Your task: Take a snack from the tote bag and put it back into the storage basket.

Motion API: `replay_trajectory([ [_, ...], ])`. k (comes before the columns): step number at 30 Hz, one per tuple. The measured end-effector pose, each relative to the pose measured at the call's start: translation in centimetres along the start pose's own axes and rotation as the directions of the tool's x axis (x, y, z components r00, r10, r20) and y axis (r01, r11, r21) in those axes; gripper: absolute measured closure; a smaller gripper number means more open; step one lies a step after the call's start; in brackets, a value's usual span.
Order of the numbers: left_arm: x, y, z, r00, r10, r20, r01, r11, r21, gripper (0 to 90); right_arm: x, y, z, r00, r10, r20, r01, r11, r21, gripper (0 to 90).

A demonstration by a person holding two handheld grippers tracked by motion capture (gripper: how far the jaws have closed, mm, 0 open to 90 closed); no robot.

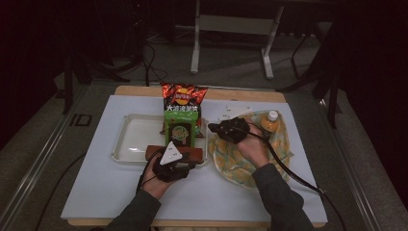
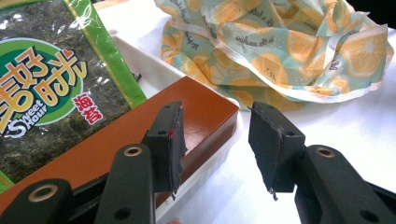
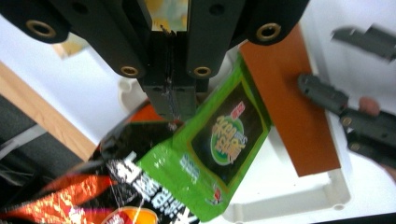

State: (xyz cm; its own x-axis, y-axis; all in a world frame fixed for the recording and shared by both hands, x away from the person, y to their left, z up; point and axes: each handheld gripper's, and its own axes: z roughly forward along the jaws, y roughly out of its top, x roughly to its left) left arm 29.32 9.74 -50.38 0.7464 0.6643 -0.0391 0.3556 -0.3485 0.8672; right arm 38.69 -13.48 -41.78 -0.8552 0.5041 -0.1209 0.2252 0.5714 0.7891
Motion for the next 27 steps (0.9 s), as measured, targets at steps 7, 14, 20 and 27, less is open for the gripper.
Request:
replay_trajectory([
  [7,0.0,0.0,0.1,1.0,-0.001,0.0,0.001,1.0,-0.003,54.1,0.1,-2.2,-1.9,0.9994,0.022,0.025,-0.023,1.0,0.018,88.2],
  [14,0.0,0.0,0.2,1.0,-0.002,0.003,0.002,1.0,-0.002,53.6,0.2,-4.7,-3.8,0.9987,0.039,0.034,-0.04,0.998,0.038,86.8],
  [20,0.0,0.0,0.2,1.0,-0.001,0.004,0.001,1.0,-0.001,53.5,0.4,-6.3,-4.5,0.9979,0.048,0.043,-0.051,0.997,0.063,84.6],
  [27,0.0,0.0,0.2,1.0,-0.001,0.005,0.001,1.0,-0.001,53.4,0.8,-7.4,-4.8,0.9979,0.049,0.042,-0.052,0.996,0.077,83.1],
])
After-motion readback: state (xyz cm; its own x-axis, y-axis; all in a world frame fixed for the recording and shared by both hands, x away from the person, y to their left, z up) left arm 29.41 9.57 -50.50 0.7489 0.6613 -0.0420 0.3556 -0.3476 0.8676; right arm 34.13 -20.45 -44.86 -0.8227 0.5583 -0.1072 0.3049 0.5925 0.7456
